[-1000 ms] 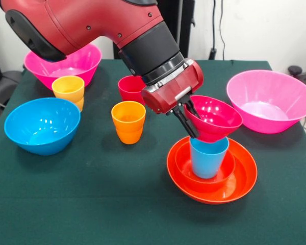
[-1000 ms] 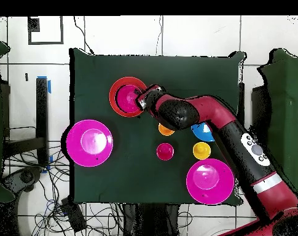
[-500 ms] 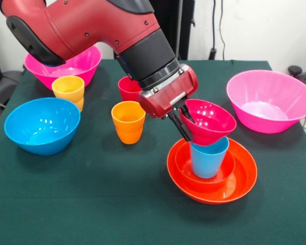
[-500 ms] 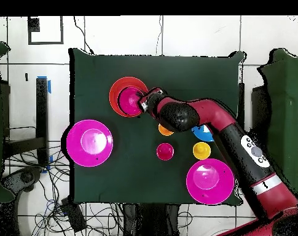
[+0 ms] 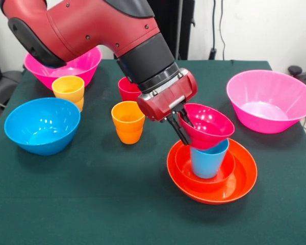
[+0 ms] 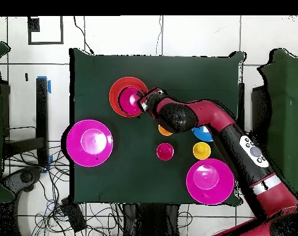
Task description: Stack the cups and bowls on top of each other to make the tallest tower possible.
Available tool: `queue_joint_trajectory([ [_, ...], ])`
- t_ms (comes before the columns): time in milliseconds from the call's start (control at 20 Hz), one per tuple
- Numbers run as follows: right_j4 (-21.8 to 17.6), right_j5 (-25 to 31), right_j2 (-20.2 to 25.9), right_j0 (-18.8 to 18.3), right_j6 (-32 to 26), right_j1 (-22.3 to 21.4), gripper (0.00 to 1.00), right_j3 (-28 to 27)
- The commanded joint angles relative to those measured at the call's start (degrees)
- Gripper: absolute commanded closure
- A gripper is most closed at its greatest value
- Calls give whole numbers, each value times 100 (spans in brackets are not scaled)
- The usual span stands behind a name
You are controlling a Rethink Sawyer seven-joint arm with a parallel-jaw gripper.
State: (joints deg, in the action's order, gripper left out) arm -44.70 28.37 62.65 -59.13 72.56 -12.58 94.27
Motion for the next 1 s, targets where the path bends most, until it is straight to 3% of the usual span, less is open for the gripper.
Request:
queue_joint_trajectory([
  [50, -324, -375, -704, 460, 293, -37, 100, 131],
  [400, -193, -454, -809, 592, 296, -126, 100, 124],
  [1000, -167, -219, -792, 446, -200, 5, 100, 30],
])
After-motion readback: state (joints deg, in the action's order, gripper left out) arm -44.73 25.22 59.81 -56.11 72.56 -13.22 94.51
